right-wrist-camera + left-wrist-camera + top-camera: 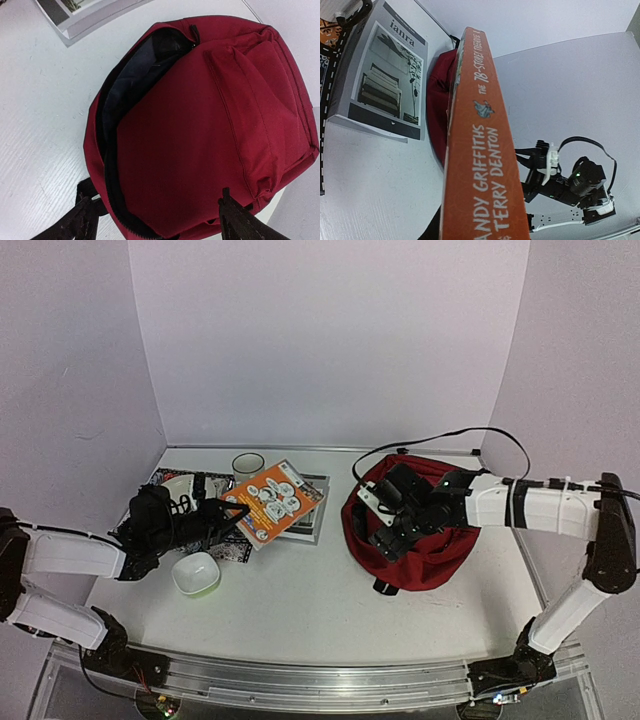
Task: Pack the student bag
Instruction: Open the largest pocket of the student bag.
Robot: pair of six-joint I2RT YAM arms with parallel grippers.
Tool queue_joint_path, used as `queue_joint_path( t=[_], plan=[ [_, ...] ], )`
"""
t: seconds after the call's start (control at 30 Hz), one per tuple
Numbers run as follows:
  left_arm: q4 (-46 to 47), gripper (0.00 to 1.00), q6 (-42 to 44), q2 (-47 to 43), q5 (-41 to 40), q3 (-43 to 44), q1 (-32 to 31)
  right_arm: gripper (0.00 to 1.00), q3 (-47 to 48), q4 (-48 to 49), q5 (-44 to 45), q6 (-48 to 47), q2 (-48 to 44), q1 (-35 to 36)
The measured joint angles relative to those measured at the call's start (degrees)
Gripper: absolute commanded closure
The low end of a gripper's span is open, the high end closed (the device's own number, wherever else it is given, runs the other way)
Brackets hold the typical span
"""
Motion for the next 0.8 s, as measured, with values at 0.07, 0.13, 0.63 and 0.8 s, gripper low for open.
queue_joint_path(
  t=[0.07, 0.13, 0.63, 0.8],
  plan=[
    [0.0, 1.00, 0.0, 0.4, 1.0, 0.6, 0.1, 0.20, 0.2, 0.0, 2.1, -1.5, 1.8, 0.1],
    [0.0, 1.00, 0.0, 0.9, 1.9, 1.0, 0.1, 0.26, 0.2, 0.0, 5.0, -2.9, 2.8, 0.1],
    [-1.4, 1.00, -0.3, 3.7, 11.8, 3.2, 0.1, 1.00, 6.9, 1.1, 12.3, -5.3, 3.1, 0.0],
    [-1.3, 1.00, -0.7, 5.0, 15.8, 4.3, -0.3, 1.00, 10.3, 0.3, 11.7, -3.1, 0.4, 0.0]
  ],
)
